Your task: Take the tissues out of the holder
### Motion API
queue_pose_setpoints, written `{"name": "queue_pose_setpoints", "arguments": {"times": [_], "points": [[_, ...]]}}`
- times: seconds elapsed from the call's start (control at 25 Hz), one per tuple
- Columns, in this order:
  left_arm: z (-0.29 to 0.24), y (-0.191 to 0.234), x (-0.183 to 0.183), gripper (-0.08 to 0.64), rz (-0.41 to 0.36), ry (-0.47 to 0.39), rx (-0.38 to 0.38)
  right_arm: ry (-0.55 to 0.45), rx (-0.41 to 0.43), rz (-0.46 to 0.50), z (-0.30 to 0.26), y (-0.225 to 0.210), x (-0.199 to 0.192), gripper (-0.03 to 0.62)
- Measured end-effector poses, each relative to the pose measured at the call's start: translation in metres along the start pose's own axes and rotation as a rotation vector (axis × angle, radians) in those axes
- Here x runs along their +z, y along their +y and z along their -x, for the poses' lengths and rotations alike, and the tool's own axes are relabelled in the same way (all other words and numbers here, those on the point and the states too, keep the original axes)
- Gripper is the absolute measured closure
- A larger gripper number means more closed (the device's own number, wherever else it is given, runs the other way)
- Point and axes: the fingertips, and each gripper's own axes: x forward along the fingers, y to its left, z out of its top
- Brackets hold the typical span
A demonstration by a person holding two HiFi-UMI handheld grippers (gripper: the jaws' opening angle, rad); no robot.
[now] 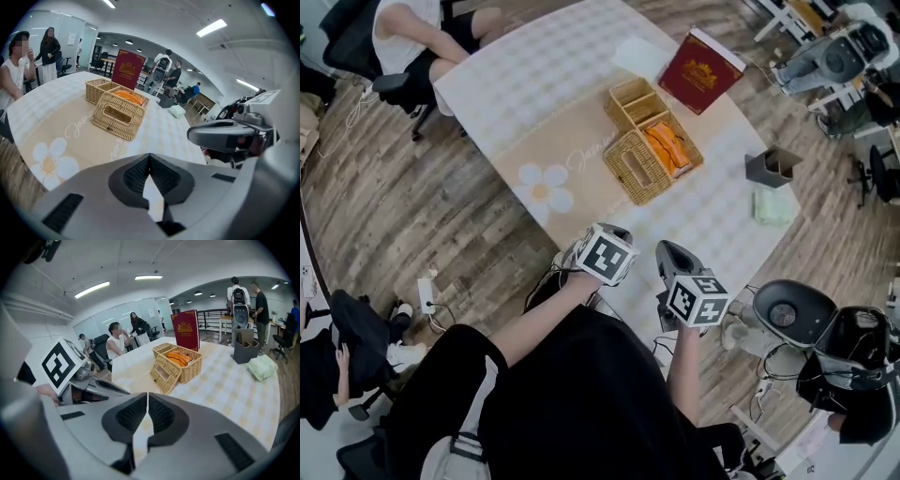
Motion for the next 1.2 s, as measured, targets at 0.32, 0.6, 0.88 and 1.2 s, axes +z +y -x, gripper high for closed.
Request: {"name": "queue_pose_setpoints", "arguments": {"times": [0.32,0.6,0.88,1.2], "points": [[-0.006,0.040,0.023,0.560,-0.008,0.013,-0.068,0.005,-0.055,0.017,-0.042,-0.009,0.044,0.540],[-0.011,0.064,0.029,0.560,0.009,0.028,-0.103,0.012,-0.107,0.058,-0.068,-0.024,0.076,0.499],[-0.020,0.075,0.034,0.560,0.007,0.042,-0.134,0.022,-0.145,0.102,-0.090,-0.038,0.094,0.486],[-0.032,0.075,0.033,0.560,-0.021,0.073,-0.157,0.037,-0.193,0.166,-0.107,-0.060,0.111,0.444]]}}
